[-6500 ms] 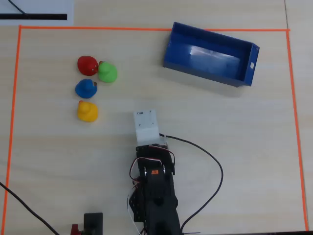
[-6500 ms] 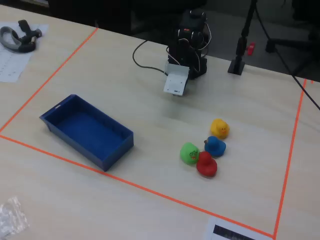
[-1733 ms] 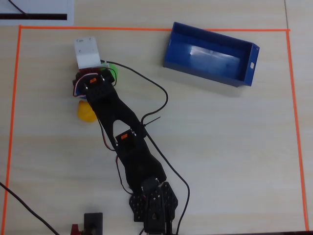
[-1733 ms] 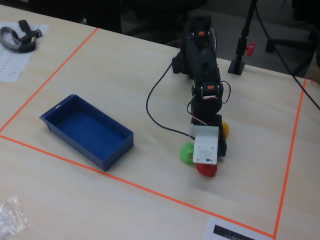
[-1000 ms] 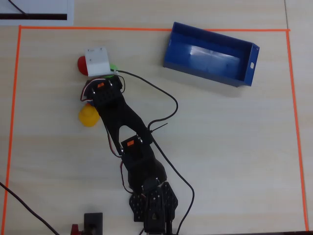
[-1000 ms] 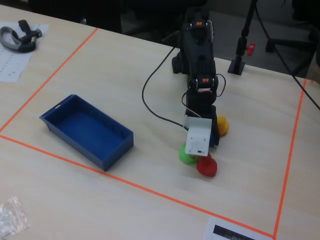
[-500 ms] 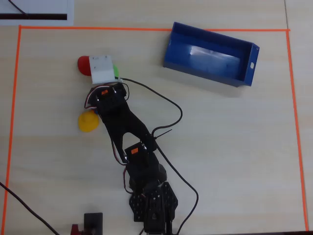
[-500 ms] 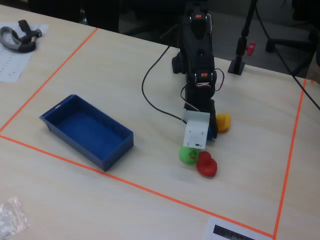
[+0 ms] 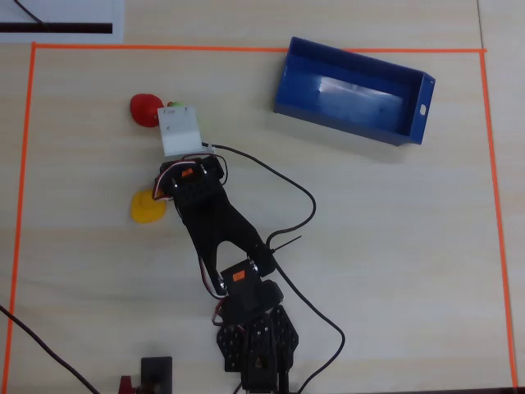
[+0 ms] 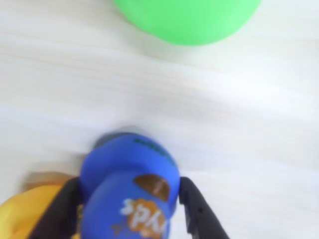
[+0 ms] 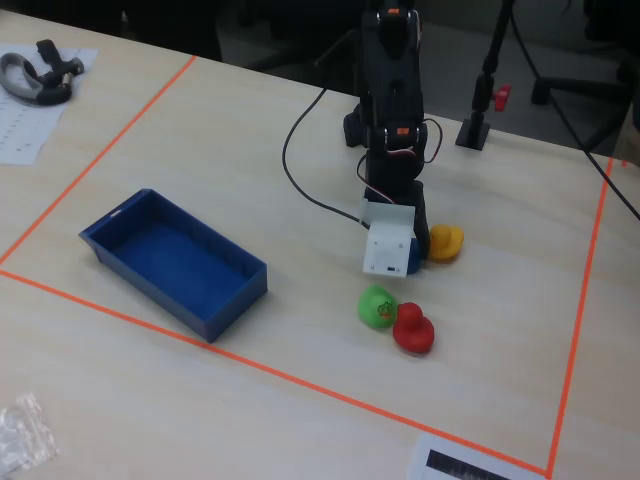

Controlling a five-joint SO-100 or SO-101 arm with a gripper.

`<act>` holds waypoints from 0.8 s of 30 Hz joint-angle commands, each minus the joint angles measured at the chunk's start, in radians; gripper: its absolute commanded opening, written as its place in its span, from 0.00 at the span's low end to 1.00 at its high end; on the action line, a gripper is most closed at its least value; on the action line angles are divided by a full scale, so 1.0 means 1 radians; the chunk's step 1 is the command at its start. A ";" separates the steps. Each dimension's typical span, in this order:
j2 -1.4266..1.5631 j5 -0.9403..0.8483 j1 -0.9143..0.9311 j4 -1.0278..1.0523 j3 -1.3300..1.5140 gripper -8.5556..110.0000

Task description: Grasp blue duck and put it into box.

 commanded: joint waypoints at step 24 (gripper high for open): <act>-0.179 -0.061 0.742 0.063 -0.847 0.07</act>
